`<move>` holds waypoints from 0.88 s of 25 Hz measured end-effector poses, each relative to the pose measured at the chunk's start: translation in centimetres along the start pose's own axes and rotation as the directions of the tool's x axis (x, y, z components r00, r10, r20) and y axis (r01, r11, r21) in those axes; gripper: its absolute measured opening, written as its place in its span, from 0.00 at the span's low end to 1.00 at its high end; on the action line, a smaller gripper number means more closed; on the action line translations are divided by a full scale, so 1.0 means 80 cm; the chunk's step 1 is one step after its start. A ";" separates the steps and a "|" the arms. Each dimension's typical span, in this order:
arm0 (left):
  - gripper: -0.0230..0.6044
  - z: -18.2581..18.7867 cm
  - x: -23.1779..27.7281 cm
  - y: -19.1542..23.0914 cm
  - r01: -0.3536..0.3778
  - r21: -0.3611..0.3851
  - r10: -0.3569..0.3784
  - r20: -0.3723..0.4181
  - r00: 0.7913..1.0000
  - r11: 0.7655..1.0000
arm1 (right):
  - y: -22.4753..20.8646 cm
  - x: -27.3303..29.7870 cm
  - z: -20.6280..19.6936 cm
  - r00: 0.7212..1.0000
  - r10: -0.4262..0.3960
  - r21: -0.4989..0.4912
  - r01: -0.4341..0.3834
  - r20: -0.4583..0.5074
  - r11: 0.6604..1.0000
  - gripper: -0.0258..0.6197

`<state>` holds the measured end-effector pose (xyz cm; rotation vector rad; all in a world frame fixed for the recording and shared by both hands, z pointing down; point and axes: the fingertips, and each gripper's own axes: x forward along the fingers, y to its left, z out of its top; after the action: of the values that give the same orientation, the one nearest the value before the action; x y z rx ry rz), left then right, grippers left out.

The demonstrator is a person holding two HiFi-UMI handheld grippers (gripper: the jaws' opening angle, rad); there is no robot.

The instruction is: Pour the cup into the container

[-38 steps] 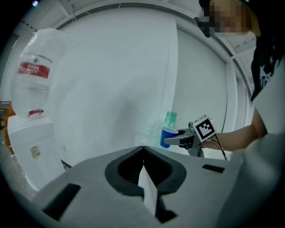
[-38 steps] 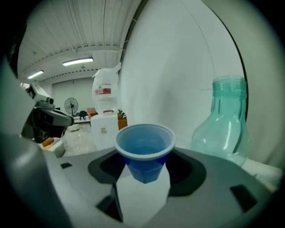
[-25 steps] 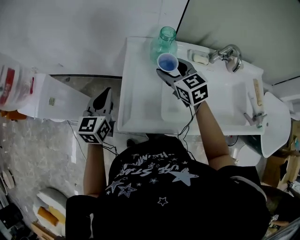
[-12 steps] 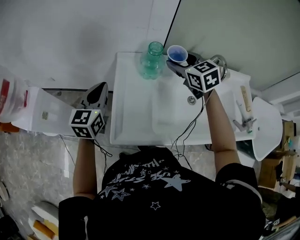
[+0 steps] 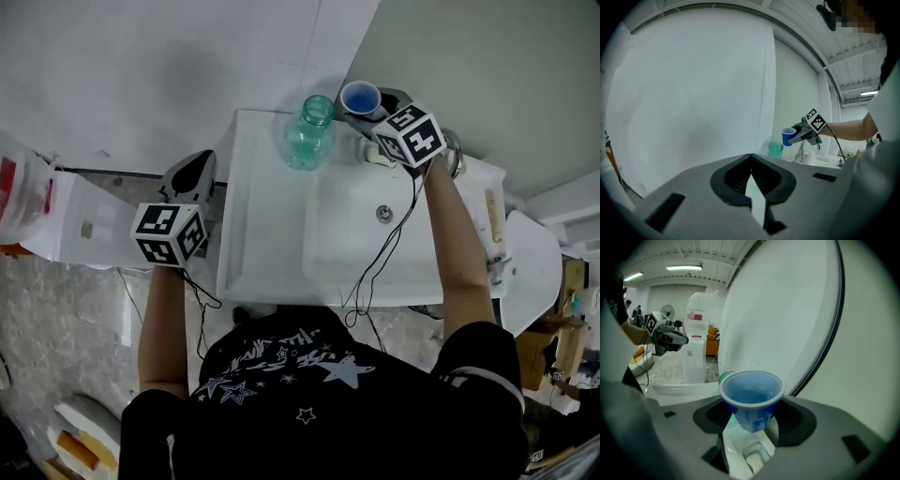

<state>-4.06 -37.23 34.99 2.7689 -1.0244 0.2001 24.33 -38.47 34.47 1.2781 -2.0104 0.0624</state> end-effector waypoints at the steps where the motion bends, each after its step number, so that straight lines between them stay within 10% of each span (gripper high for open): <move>1: 0.05 -0.001 0.002 0.002 -0.003 0.006 0.003 -0.006 1.000 1.000 | 0.000 0.004 0.001 1.000 0.006 -0.025 -0.006 -0.010 1.000 0.47; 22: 0.05 -0.029 0.015 0.002 0.016 -0.022 -0.017 -0.032 0.999 1.000 | -0.004 0.030 0.011 0.976 -0.086 -0.427 -0.007 -0.198 0.904 0.46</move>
<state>-3.39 -37.60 37.48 2.7440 -0.9902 0.2288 23.56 -40.84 35.20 0.9830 -1.6931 -0.2405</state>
